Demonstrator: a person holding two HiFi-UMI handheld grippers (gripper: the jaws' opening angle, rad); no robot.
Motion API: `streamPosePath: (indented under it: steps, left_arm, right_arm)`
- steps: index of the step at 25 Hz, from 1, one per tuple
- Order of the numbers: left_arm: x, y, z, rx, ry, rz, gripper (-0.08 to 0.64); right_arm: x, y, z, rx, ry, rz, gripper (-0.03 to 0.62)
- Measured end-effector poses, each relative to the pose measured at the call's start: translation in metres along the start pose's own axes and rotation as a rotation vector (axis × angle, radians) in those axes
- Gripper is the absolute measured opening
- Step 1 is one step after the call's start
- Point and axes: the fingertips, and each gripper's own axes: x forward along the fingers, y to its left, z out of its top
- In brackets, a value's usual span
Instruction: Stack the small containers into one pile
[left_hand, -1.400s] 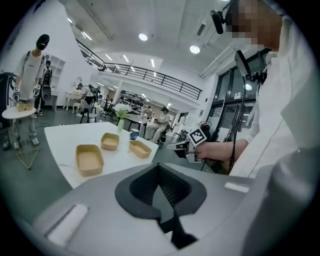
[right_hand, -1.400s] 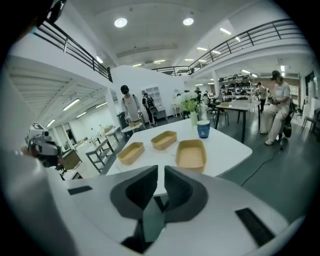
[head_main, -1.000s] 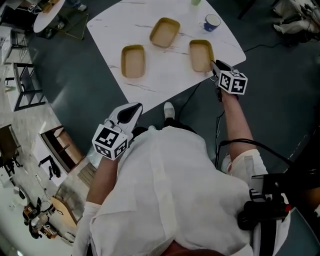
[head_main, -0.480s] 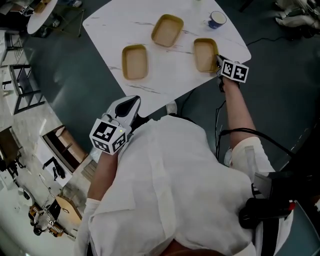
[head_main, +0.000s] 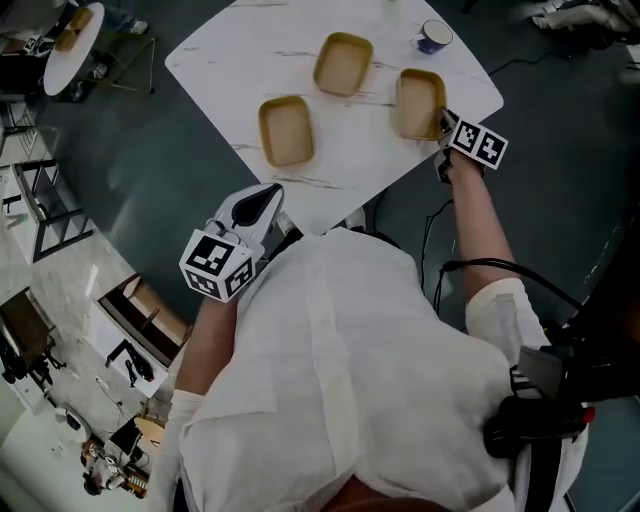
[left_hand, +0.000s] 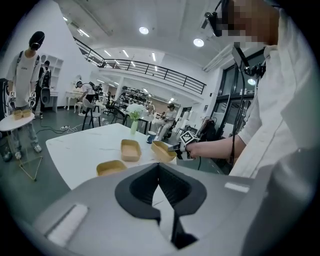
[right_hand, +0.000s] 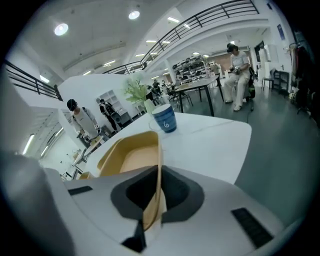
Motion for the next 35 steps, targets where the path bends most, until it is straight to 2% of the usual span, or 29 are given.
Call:
streamPosePath:
  steps: [5,19,29,35]
  left_arm:
    - [-0.019,0.014,0.001,0.022,-0.020,-0.039,0.008]
    - [-0.077,0.090,-0.008,0.029,-0.056,-0.050,0.007]
    - [-0.094,0.121,-0.021,0.004,-0.044,-0.062,0.008]
    - [-0.112,0.143,-0.032,-0.029,-0.033,-0.042,0.008]
  right_arm:
    - [-0.008,0.040,0.003,0.054,-0.043,-0.010,0.017]
    - [0.027,0.135,0.014,0.120,-0.105,-0.053,0.017]
    - [0.071,0.156,0.030,0.188,-0.123,-0.125,0.017]
    - [0.092,0.162,0.032,0.186,-0.116,-0.182,0.017]
